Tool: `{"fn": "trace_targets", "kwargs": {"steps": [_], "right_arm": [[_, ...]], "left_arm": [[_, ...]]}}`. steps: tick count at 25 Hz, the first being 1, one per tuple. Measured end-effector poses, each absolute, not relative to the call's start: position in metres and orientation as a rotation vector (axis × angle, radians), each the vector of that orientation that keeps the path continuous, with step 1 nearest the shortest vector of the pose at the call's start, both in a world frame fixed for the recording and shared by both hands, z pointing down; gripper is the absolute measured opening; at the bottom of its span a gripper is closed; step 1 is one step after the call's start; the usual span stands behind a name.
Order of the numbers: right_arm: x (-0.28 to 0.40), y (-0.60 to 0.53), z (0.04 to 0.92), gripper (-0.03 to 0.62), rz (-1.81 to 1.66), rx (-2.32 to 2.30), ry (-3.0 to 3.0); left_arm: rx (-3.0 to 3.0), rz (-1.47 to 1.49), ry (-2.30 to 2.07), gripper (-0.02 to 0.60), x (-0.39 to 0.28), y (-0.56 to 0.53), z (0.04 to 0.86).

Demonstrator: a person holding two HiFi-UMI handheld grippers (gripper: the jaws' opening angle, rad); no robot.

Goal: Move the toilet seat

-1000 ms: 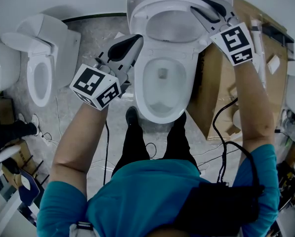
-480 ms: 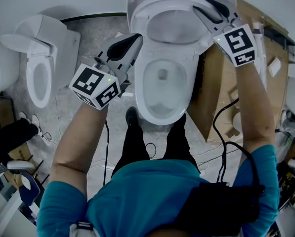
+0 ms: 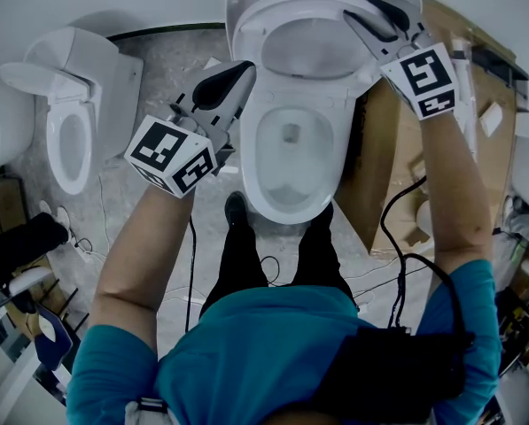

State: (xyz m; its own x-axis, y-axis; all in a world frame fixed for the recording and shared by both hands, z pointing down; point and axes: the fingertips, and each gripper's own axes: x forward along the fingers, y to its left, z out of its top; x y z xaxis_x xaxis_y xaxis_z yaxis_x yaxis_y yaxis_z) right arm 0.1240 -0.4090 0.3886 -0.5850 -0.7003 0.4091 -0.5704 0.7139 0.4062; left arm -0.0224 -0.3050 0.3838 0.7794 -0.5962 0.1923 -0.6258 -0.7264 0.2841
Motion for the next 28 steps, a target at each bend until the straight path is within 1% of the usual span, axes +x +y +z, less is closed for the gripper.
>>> {"fn": "trace_targets", "kwargs": {"steps": [5, 9, 12, 13, 19, 23, 25, 27, 28], "right_arm": [[0.125, -0.407, 0.389, 0.170, -0.286, 0.987, -2.357], [0.130, -0.402, 0.388, 0.187, -0.274, 1.073, -2.342], [0.128, -0.390, 0.384, 0.243, -0.282, 1.094, -2.331], [0.127, -0.384, 0.381, 0.245, -0.278, 1.099, -2.336], [0.140, -0.339, 0.361, 0.245, -0.220, 1.144, -2.378], [0.148, -0.301, 0.347, 0.244, -0.077, 1.157, -2.441], [0.149, -0.277, 0.341, 0.225, 0.015, 1.151, -2.474], [0.150, -0.256, 0.333, 0.180, 0.083, 1.141, -2.502], [0.150, -0.246, 0.328, 0.173, 0.116, 1.131, -2.517]], "left_arm": [[2.636, 0.115, -0.943, 0.003, -0.022, -0.297, 0.381], [2.634, 0.112, -0.950, 0.003, -0.026, -0.287, 0.377], [2.638, 0.113, -0.961, 0.003, -0.031, -0.277, 0.372], [2.639, 0.113, -0.965, 0.003, -0.033, -0.273, 0.370], [2.654, 0.109, -0.965, 0.003, -0.036, -0.243, 0.349], [2.664, 0.105, -0.965, 0.003, -0.037, -0.217, 0.326], [2.670, 0.103, -0.962, 0.003, -0.037, -0.204, 0.312], [2.682, 0.090, -0.955, 0.003, -0.036, -0.194, 0.298], [2.687, 0.081, -0.952, 0.003, -0.036, -0.190, 0.291]]}}
